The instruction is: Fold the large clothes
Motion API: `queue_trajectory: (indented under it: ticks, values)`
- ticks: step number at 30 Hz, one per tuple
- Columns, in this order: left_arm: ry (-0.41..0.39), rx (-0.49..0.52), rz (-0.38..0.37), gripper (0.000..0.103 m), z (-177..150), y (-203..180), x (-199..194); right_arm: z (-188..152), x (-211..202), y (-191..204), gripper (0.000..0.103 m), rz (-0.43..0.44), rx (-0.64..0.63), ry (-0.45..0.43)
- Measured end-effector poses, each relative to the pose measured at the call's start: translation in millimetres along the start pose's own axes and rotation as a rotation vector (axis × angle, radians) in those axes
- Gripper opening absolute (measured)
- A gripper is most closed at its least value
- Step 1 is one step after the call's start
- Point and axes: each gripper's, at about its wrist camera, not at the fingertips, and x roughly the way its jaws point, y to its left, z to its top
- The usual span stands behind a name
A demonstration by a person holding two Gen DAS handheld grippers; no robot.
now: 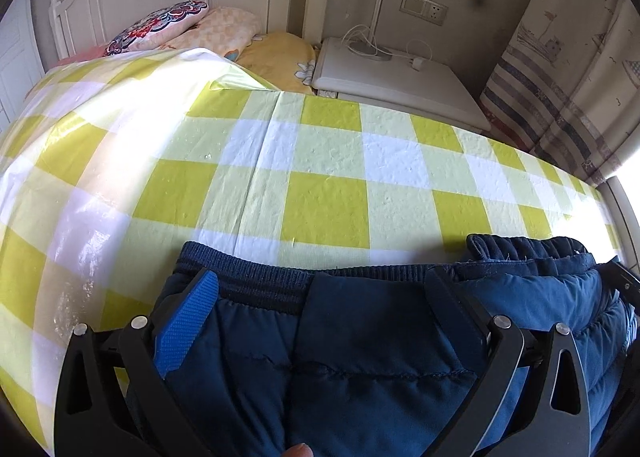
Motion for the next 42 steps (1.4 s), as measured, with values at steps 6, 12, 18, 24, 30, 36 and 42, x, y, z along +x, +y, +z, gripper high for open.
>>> queue_trajectory:
  ticks: [6, 12, 18, 24, 30, 36, 42]
  values:
    - [0.002, 0.004, 0.004, 0.099, -1.2, 1.7, 0.3, -19.1, -28.0, 88.8, 0.100, 0.084, -0.242, -0.059]
    - [0.005, -0.001, -0.002, 0.099, -1.2, 3.0, 1.2, -33.8, 6.3, 107.7, 0.101, 0.019, -0.335, 0.006]
    - [-0.002, -0.010, -0.016, 0.099, -2.6, 5.2, -1.0, -30.5, -14.3, 78.3, 0.095, 0.023, -0.189, -0.101]
    - [-0.010, -0.024, -0.035, 0.099, -3.7, 7.4, -3.2, -25.7, -10.0, -24.0, 0.101, -0.009, 0.174, -0.005]
    - [-0.012, -0.039, -0.053, 0.099, -3.1, 10.5, -4.9, -23.9, -3.3, -41.9, 0.101, 0.087, 0.242, 0.022]
    - [-0.125, -0.062, -0.125, 0.099, -22.2, -3.0, -75.4, -32.1, -75.9, -3.1, 0.101, 0.056, 0.078, -0.127]
    - [-0.051, 0.235, 0.006, 0.099, -62.0, -70.8, -66.4, -68.8, -69.9, 87.5, 0.100, 0.006, -0.356, -0.026]
